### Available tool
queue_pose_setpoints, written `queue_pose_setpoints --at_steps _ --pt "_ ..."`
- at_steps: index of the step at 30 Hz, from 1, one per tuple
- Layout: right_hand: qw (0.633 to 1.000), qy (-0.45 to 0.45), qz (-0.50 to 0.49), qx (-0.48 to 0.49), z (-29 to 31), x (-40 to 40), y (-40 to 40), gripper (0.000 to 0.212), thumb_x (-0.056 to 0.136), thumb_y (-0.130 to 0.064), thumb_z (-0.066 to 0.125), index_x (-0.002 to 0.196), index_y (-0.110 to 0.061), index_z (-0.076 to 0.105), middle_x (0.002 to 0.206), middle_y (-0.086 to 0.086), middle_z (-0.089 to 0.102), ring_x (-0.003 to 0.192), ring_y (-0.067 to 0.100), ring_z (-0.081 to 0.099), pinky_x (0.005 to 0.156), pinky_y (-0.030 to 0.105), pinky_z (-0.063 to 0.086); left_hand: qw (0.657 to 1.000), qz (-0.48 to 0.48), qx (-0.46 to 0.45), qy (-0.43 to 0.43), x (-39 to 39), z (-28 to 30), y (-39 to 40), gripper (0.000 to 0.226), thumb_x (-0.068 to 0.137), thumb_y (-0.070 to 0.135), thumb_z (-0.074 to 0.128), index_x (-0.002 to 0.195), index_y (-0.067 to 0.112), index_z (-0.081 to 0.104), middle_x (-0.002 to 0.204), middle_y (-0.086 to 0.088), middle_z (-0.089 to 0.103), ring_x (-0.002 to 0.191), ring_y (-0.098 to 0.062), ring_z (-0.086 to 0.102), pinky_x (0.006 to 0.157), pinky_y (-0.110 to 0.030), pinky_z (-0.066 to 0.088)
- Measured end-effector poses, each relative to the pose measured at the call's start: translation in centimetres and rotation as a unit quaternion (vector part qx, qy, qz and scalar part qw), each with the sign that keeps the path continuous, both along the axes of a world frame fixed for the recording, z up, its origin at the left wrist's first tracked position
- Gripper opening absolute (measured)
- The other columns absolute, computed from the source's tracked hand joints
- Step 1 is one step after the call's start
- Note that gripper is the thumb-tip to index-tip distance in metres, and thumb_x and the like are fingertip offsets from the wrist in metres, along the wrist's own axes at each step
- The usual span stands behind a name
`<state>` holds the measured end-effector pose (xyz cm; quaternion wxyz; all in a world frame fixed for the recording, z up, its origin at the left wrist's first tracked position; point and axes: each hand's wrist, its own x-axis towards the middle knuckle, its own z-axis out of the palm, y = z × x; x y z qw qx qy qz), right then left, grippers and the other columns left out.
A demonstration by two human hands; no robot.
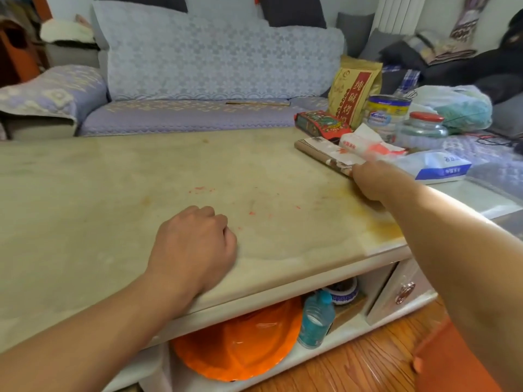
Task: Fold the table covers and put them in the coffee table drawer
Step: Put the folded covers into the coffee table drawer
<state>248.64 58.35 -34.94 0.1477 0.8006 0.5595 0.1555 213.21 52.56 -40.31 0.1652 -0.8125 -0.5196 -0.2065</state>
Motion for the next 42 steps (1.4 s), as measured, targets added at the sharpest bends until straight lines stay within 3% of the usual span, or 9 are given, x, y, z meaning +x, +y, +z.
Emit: queue_pose_setpoints --at_steps 10,16,18,22,25,31,36,39,42 --pt "0.992 -0.053 -0.044 0.108 -0.5 -2.2 -0.3 0.024 0.094 -0.017 0.062 0.116 -0.007 0.064 0.097 0.01 0.06 0.087 0.027 0.063 0.07 0.036 0.054 0.999 0.022 -0.038 -0.019 0.1 0.1 0.1 0.026 0.092 0.034 0.038 0.076 0.025 0.056 0.078 0.005 0.051 0.079 -0.018 0.048 0.061 -0.033 0.035" --pt "0.984 0.082 0.064 0.145 3.7 -13.8 -6.0 0.02 0.093 -0.025 0.057 0.108 -0.014 0.063 0.096 0.01 0.064 0.085 0.032 0.062 0.065 0.035 0.047 0.982 0.026 -0.161 -0.097 -1.0 1.3 -2.1 0.03 0.095 0.028 0.044 0.105 0.018 0.072 0.107 -0.006 0.072 0.102 -0.029 0.064 0.085 -0.037 0.051" --pt "0.974 0.11 0.138 0.143 4.1 -19.1 -8.9 0.011 0.091 -0.021 0.056 0.101 -0.018 0.057 0.097 0.013 0.064 0.086 0.036 0.062 0.063 0.035 0.04 0.891 -0.005 -0.284 -0.355 -3.6 2.6 -4.3 0.026 0.096 0.029 0.051 0.104 0.018 0.073 0.107 -0.008 0.074 0.101 -0.031 0.067 0.091 -0.041 0.055" --pt "0.932 0.085 0.3 0.182 2.7 -30.1 -15.2 0.015 0.084 -0.016 0.063 0.092 -0.021 0.051 0.079 0.009 0.064 0.07 0.037 0.059 0.051 0.035 0.032 0.446 -0.033 -0.384 -0.808 -17.8 5.9 -10.2 0.064 0.1 0.06 0.042 0.141 0.011 0.045 0.133 -0.021 0.059 0.108 -0.041 0.067 0.086 -0.055 0.058" --pt "0.87 0.065 0.44 0.213 0.1 -37.2 -20.1 0.016 0.081 -0.013 0.063 0.095 -0.019 0.059 0.075 0.006 0.063 0.067 0.035 0.061 0.048 0.035 0.031 0.299 -0.007 -0.317 -0.9 -32.1 6.5 -15.5 0.094 0.092 0.071 0.044 0.155 0.002 0.026 0.143 -0.023 0.052 0.119 -0.047 0.061 0.082 -0.058 0.059" --pt "0.74 0.029 0.634 0.222 -7.7 -45.0 -27.6 0.041 0.104 -0.001 0.03 0.116 0.0 0.069 0.107 0.015 0.071 0.076 0.033 0.064 0.055 0.039 0.048 0.489 0.209 -0.404 -0.744 -45.0 1.1 -25.3 0.013 0.098 0.025 0.058 0.103 0.018 0.067 0.078 -0.003 0.075 0.061 -0.014 0.071 0.051 -0.032 0.06" --pt "0.743 -0.009 0.659 0.114 -14.7 -47.4 -28.3 0.048 0.092 0.0 0.038 0.138 0.0 0.05 0.118 0.019 0.062 0.093 0.036 0.057 0.062 0.045 0.056 0.646 0.189 -0.303 -0.675 -47.7 -5.3 -25.9 0.024 0.099 0.017 0.062 0.123 0.022 0.063 0.11 -0.004 0.076 0.092 -0.019 0.073 0.069 -0.032 0.056" --pt "0.758 0.0 0.648 -0.078 -18.8 -48.2 -27.3 0.092 0.066 -0.017 0.082 0.149 -0.008 0.043 0.14 0.019 0.053 0.118 0.036 0.05 0.087 0.048 0.058 0.823 0.344 -0.326 -0.313 -48.8 -12.6 -26.0 0.057 0.091 0.038 0.063 0.143 0.028 0.04 0.139 -0.01 0.055 0.12 -0.029 0.055 0.097 -0.045 0.049" --pt "0.777 0.071 0.585 -0.222 -21.4 -48.6 -27.4 0.096 0.081 -0.051 0.073 0.158 -0.025 0.021 0.16 0.009 0.031 0.138 0.03 0.043 0.115 0.046 0.035 0.92 0.253 -0.297 -0.035 -47.3 -16.7 -27.0 0.079 0.097 0.042 0.053 0.158 0.04 0.004 0.167 -0.01 0.004 0.153 -0.038 0.004 0.124 -0.051 0.016"
